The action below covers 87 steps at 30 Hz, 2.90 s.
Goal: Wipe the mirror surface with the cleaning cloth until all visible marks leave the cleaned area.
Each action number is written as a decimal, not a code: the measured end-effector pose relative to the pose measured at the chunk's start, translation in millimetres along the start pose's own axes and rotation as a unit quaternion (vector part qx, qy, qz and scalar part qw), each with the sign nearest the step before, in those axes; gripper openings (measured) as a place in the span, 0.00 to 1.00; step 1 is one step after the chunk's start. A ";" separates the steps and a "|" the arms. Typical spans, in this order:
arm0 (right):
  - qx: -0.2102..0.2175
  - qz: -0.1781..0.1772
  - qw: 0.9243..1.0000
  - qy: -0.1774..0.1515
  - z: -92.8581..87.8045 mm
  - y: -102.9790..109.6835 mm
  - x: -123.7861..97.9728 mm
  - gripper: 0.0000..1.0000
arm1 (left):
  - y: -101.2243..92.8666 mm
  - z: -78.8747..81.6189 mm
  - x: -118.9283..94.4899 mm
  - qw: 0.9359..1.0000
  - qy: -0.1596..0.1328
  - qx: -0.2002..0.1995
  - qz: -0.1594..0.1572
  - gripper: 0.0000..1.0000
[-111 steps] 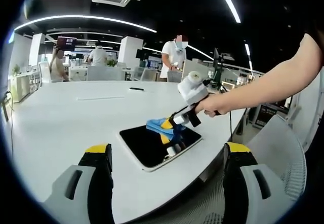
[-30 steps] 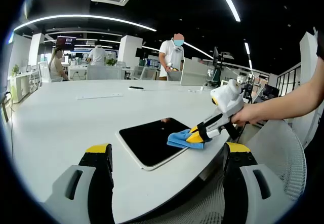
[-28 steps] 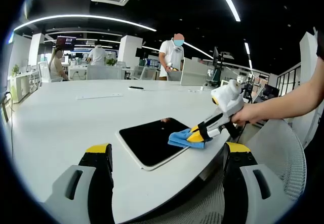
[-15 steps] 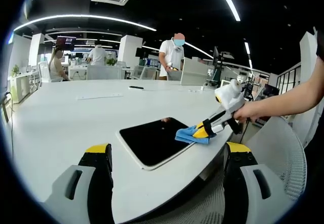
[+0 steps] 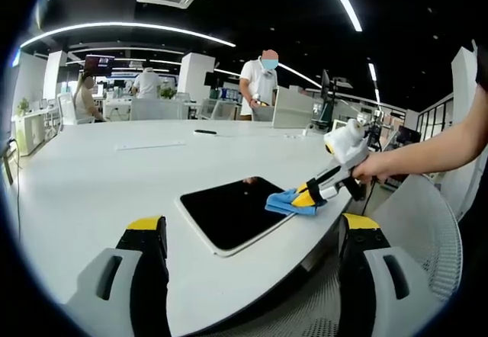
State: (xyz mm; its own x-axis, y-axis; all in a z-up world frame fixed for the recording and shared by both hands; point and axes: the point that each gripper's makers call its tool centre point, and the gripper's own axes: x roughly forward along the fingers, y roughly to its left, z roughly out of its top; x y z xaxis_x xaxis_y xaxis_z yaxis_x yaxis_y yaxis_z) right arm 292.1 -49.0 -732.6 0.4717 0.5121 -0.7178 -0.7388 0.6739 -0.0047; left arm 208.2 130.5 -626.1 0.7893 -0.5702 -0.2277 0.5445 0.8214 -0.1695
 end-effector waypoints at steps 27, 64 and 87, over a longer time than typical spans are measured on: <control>0.004 -0.005 1.000 -0.001 12.3 -16.1 12.4 0.01 | 1.4 -3.0 0.4 1.000 0.009 0.003 0.006 0.99; 0.020 -0.039 0.999 -0.002 46.3 -73.9 48.6 0.01 | 0.2 -5.4 1.7 1.000 0.016 0.002 0.004 0.99; 0.013 -0.061 0.998 0.003 69.3 -97.3 65.9 0.01 | 1.0 -7.1 2.0 1.000 0.019 0.000 0.007 0.99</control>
State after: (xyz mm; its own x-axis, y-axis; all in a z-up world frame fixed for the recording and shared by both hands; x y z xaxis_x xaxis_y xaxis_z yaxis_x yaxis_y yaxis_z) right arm 428.4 -43.8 -731.2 0.5552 0.4222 -0.7166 -0.6629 0.7450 -0.0747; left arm 208.3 130.0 -633.6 0.7853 -0.5590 -0.2663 0.5341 0.8291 -0.1654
